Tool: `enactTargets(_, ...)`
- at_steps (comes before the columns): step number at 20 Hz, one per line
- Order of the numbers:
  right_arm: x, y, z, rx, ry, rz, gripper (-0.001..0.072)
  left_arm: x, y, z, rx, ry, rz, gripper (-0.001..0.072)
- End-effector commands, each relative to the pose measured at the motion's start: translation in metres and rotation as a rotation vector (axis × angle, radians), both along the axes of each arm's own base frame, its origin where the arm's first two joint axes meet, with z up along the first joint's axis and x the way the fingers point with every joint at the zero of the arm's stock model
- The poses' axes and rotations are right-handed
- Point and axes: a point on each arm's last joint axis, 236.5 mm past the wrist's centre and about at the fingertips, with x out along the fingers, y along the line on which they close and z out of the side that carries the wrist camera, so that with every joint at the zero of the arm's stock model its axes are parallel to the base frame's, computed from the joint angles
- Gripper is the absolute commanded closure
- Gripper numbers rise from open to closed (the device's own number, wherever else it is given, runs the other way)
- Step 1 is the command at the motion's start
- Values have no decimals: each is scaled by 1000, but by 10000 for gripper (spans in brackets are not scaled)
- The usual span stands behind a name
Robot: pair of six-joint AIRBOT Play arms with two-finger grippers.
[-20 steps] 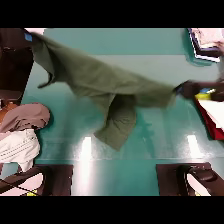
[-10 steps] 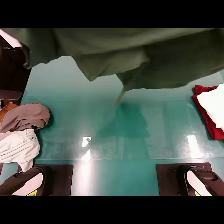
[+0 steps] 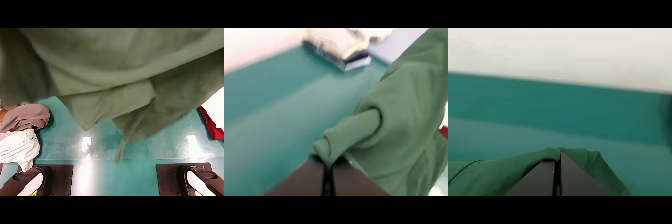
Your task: Fold the shirts.
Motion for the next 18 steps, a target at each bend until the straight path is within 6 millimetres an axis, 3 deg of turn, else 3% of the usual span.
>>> enactTargets(1, 36, 23, -95, 4, 297, 87, 696, 53, 18, -137, 67, 382, 60, 685)
enactTargets(4, 75, 42, -193, -2, 583, 144, 695, 88, 23, -280, 64, 685, 75, 685)
enactTargets(6, 100, 46, -250, 6, 712, 148, 695, 105, 27, -354, 48, 849, 112, 685)
enactTargets(8, 128, 46, -297, 19, 788, 132, 694, 126, 29, -401, 36, 952, 137, 684)
enactTargets(9, 141, 45, -312, 27, 797, 121, 693, 140, 30, -414, 27, 968, 157, 684)
enactTargets(11, 167, 43, -330, 51, 792, 95, 693, 173, 33, -424, 1, 954, 191, 683)
enactTargets(13, 189, 44, -332, 60, 765, 86, 687, 205, 36, -413, -21, 893, 221, 682)
enactTargets(14, 198, 44, -329, 61, 750, 84, 622, 222, 39, -399, -30, 834, 241, 517)
enactTargets(15, 206, 44, -324, 60, 732, 85, 321, 236, 42, -382, -48, 781, 264, 236)
enactTargets(16, 212, 44, -315, 59, 711, 86, 132, 248, 47, -360, -70, 736, 284, 137)
enactTargets(18, 212, 40, -294, 55, 688, 90, 169, 257, 56, -320, -78, 670, 276, 164)
